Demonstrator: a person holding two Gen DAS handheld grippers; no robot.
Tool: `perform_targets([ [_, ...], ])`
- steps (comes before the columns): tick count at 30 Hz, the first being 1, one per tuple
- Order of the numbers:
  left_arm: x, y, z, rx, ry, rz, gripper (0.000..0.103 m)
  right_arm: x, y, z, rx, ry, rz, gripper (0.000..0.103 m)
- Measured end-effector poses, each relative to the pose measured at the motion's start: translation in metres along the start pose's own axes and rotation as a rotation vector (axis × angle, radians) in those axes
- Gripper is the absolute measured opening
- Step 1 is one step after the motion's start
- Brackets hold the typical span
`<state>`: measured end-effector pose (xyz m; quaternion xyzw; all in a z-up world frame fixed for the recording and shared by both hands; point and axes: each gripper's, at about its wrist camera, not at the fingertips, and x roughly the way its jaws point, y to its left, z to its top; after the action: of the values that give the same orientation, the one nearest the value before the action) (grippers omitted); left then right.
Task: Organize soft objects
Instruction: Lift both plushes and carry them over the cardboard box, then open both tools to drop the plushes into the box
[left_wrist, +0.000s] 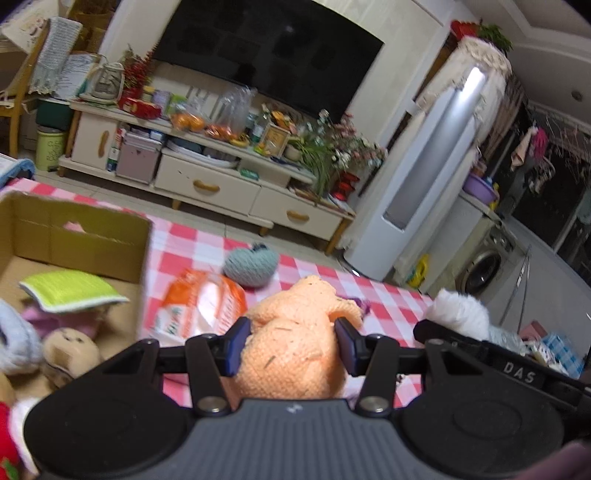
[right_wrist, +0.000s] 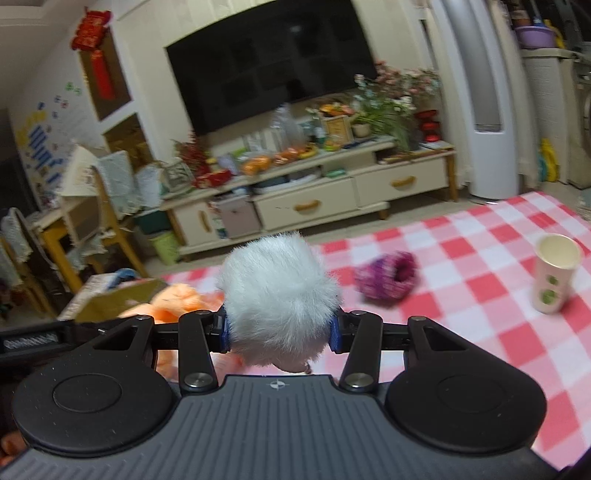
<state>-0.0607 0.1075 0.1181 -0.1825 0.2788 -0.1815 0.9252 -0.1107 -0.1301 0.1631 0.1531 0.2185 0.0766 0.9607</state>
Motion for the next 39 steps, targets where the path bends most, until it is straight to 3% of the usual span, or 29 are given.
perform_targets([
  [9,-0.025,0.047,0.026,-0.069,-0.078,0.105,0.049,0.026,0.071,0.026,-0.042,-0.01,0.169,0.057],
  [18,-0.036,0.104,0.043,-0.165,-0.114,0.24,0.05,0.079,0.148,0.036,-0.086,0.038,0.322,0.057],
  [24,-0.029,0.13,0.05,-0.22,-0.108,0.313,0.05,0.117,0.19,0.03,-0.14,0.092,0.349,0.058],
  [33,-0.02,0.159,0.053,-0.267,-0.092,0.359,0.05,0.144,0.208,0.018,-0.17,0.181,0.317,0.063],
  [36,-0.017,0.161,0.054,-0.268,-0.089,0.371,0.052,0.133,0.204,0.011,-0.168,0.197,0.303,0.074],
  [38,-0.017,0.16,0.055,-0.263,-0.093,0.375,0.058,0.127,0.203,0.008,-0.17,0.194,0.287,0.091],
  [39,-0.018,0.159,0.055,-0.256,-0.099,0.377,0.06,0.123,0.204,0.007,-0.171,0.187,0.273,0.093],
])
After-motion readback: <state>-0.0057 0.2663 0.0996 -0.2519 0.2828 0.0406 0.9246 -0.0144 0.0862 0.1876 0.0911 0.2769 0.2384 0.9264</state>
